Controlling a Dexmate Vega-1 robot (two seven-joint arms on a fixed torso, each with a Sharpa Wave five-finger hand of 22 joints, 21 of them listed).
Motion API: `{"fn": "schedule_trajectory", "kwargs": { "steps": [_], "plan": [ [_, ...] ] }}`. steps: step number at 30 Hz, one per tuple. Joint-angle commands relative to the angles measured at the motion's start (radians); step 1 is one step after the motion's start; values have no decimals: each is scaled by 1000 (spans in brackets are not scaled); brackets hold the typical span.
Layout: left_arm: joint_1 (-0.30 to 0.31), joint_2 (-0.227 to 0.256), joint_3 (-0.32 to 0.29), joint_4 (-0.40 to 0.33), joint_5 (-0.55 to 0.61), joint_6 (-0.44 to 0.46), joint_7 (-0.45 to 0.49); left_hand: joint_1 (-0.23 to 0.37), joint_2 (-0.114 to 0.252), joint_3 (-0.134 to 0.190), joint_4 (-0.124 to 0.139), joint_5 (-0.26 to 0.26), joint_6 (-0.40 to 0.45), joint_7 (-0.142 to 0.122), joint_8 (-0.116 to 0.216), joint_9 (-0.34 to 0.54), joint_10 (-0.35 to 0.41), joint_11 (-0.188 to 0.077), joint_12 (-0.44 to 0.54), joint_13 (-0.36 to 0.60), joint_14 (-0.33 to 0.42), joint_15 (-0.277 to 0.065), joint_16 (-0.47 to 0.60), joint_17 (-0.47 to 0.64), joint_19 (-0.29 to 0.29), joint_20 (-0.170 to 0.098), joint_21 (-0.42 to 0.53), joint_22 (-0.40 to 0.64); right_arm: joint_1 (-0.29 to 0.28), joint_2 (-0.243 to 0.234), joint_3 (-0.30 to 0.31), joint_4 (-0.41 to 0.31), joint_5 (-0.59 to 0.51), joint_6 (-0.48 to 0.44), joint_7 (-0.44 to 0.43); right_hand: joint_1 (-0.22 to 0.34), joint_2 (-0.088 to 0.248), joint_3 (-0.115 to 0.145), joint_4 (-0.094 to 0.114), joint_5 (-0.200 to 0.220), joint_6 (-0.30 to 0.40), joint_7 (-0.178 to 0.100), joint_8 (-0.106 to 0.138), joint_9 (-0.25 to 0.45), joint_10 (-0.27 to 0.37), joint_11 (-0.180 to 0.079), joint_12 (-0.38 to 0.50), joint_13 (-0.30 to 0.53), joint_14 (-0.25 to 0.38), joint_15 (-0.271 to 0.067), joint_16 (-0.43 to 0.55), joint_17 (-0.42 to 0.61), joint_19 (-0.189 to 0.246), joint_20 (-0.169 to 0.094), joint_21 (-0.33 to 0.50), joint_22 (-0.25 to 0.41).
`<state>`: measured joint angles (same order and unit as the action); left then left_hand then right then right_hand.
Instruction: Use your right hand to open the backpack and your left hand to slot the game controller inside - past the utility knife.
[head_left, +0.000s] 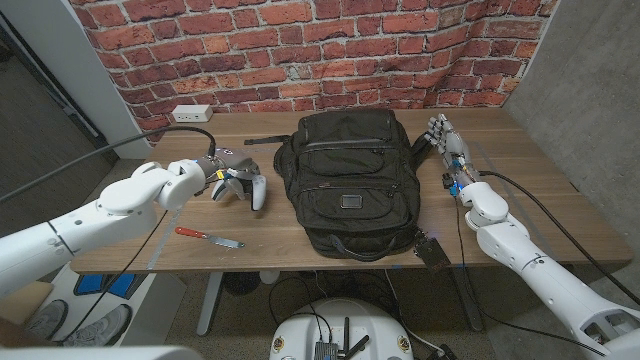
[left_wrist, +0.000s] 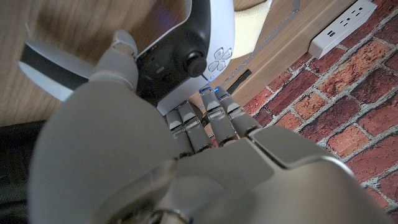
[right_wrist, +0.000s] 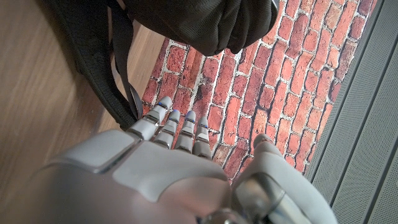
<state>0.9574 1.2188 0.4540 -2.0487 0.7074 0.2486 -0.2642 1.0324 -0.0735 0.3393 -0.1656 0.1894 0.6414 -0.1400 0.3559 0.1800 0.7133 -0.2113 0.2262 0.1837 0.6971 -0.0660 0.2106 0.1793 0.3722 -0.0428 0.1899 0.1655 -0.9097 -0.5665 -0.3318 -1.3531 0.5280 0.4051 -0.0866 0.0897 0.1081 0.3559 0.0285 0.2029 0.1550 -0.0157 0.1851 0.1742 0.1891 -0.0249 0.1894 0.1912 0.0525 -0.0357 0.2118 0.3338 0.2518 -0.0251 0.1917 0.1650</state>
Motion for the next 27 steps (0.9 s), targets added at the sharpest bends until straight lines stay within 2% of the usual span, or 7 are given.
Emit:
{"fn": "schedule_trajectory", "kwargs": {
  "steps": [1, 8, 18, 27],
  "plan": [
    [37, 25, -30, -39, -13, 38, -1, 22, 55, 0, 7, 3, 93, -4, 0, 2, 11, 2, 0, 4, 7, -167, 2, 0, 6, -162, 1, 2, -59, -44, 17, -88, -27, -2, -23, -7, 24, 8, -4, 0, 14, -1, 5, 3, 9, 3, 5, -1, 8, -1, 5, 0, 5, -10, 0, 4],
    [35, 21, -29, -40, -12, 44, 0, 21, 59, -1, 8, 3, 96, -8, -3, 2, 12, 2, -3, 4, 10, -168, 0, 0, 3, -162, -1, 1, -123, -81, 38, -180, -44, -16, -53, -7, 23, 8, -6, -1, 17, 8, 6, 3, 9, 20, 5, -1, 12, 4, 7, -1, 7, -14, 0, 4],
    [28, 16, -25, -45, 1, 55, -7, 18, 60, -4, 8, 3, 101, -13, -8, 2, 16, 2, -6, 4, 12, -168, -5, -1, -8, -164, -6, 2, -199, -117, 70, -272, -61, -21, -77, -5, 22, 9, -10, -1, 29, 12, 10, 3, 18, 15, 8, -1, 19, -2, 10, -3, 11, -16, 1, 4],
    [22, 16, -22, -57, 12, 68, -27, 17, 65, -3, 8, 4, 103, -15, -13, 2, 17, 1, -10, 4, 13, -169, -9, -2, -18, -163, -8, 2, -257, -133, 99, -320, -98, 11, -98, -4, 21, 8, -13, -1, 36, 9, 11, 3, 19, 15, 8, -1, 20, -5, 11, -4, 13, -21, 1, 4]
  ]
}}
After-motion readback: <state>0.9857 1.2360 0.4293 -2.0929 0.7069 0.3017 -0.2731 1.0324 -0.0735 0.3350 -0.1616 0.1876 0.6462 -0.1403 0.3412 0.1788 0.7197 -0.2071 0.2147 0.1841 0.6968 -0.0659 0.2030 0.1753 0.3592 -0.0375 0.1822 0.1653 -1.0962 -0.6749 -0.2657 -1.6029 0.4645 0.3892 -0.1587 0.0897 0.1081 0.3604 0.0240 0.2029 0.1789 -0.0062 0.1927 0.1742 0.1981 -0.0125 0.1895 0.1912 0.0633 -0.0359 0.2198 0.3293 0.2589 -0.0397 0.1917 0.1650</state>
